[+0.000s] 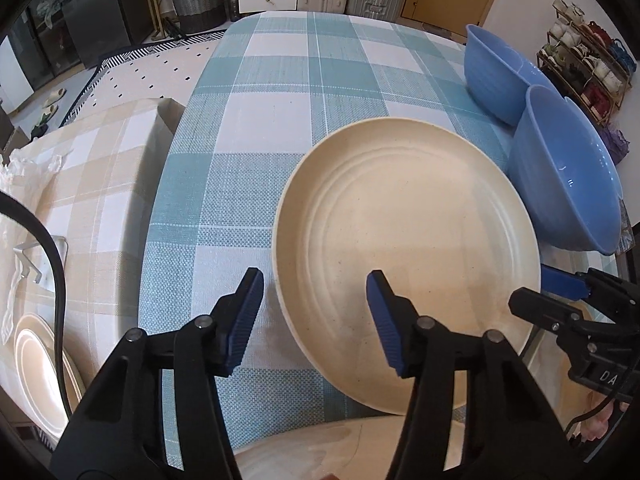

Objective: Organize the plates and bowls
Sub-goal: 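Close the left gripper on the rim of the cream plate, then lift the cream plate by its rim with the left gripper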

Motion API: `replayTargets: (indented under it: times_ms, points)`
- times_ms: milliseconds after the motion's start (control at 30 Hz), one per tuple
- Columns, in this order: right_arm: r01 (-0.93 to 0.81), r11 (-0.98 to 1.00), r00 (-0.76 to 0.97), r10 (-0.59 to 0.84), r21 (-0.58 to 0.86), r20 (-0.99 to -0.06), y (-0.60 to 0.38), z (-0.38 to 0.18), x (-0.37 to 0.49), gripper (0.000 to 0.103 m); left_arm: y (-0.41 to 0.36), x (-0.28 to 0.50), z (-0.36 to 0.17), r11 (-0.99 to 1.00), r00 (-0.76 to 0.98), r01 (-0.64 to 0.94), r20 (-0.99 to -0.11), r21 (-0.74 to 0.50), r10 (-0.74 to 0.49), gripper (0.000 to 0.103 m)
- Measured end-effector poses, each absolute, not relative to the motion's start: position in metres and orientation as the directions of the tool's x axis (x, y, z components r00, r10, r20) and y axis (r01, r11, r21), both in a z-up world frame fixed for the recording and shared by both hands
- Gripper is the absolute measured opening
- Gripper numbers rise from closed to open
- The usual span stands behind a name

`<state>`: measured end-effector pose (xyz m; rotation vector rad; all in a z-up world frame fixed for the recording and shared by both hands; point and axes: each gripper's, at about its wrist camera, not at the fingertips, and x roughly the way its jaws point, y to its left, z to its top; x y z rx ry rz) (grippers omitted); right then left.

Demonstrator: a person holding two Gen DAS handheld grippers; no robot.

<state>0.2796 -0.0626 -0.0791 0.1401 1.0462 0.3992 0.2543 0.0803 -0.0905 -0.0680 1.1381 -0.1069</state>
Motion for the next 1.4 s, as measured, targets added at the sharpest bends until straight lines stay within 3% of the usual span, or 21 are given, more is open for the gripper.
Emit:
replayTargets:
  times_ms: [167, 233, 500, 633, 733, 1067, 1400]
  points:
    - [-0.239, 0.93, 0.437, 0.36, 0.279, -0.825, -0.058, -0.085, 0.279, 0.036, 0.081, 0.254, -0.097, 0.994, 0.414, 0.028, -0.904, -0.105, -0.107, 0.033]
    - [-0.236, 0.933, 0.444, 0.353, 0.272, -0.824, -0.057, -0.085, 0.277, 0.035, 0.081, 0.254, -0.097, 0.994, 0.414, 0.033, -0.903, -0.106, -0.11, 0.031]
    - [-0.2, 0.915, 0.416, 0.404, 0.351, -0.815, -0.063, -0.094, 0.283, 0.03, 0.086, 0.252, -0.097, 0.991, 0.411, 0.015, -0.902, -0.135, -0.129, 0.027]
    - [-0.196, 0.927, 0.437, 0.375, 0.321, -0.817, -0.058, -0.095, 0.282, 0.029, 0.086, 0.251, -0.097, 0.99, 0.413, 0.004, -0.901, -0.143, -0.132, 0.025]
    - [-0.188, 0.934, 0.45, 0.356, 0.303, -0.819, -0.058, -0.096, 0.282, 0.02, 0.087, 0.25, -0.097, 0.991, 0.42, 0.001, -0.899, -0.135, -0.123, 0.021]
    - [-0.186, 0.937, 0.474, 0.348, 0.295, -0.809, -0.058, -0.096, 0.28, 0.018, 0.096, 0.242, -0.088, 0.988, 0.45, -0.009, -0.883, -0.155, -0.135, 0.013]
    - [-0.222, 0.938, 0.529, 0.344, 0.265, -0.776, -0.056, -0.077, 0.266, 0.017, 0.104, 0.232, -0.065, 0.988, 0.491, -0.03, -0.863, -0.152, -0.118, 0.012]
